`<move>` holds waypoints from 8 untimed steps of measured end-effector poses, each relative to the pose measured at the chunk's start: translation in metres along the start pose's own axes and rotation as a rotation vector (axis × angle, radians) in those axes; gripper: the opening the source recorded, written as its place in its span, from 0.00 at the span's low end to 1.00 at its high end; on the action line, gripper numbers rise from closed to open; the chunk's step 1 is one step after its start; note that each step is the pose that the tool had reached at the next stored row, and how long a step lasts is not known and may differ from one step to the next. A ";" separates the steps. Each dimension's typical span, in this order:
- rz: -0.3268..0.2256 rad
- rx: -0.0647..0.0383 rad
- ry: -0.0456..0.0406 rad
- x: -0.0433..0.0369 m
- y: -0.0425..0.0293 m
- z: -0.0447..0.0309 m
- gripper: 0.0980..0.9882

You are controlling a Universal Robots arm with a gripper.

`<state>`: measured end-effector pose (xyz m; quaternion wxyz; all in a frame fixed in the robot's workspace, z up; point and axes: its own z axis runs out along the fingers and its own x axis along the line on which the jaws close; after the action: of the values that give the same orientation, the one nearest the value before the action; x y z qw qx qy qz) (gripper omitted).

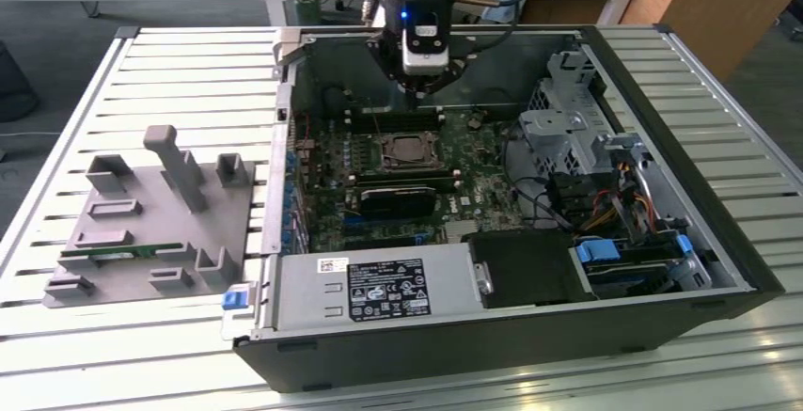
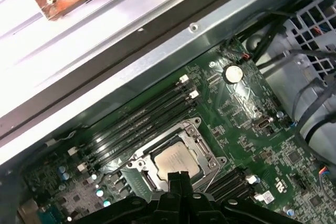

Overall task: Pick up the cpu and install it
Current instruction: 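Install the first cpu locking lever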

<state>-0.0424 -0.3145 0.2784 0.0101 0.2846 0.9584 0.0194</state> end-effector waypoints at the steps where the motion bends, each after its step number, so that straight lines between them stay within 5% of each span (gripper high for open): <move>1: -0.014 0.000 0.0005 0.0000 0.0000 0.0000 0.01; 8: -0.117 -0.001 0.0050 0.0000 0.0000 0.0001 0.01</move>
<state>-0.0424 -0.3145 0.2783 0.0089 0.2280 0.9734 0.0200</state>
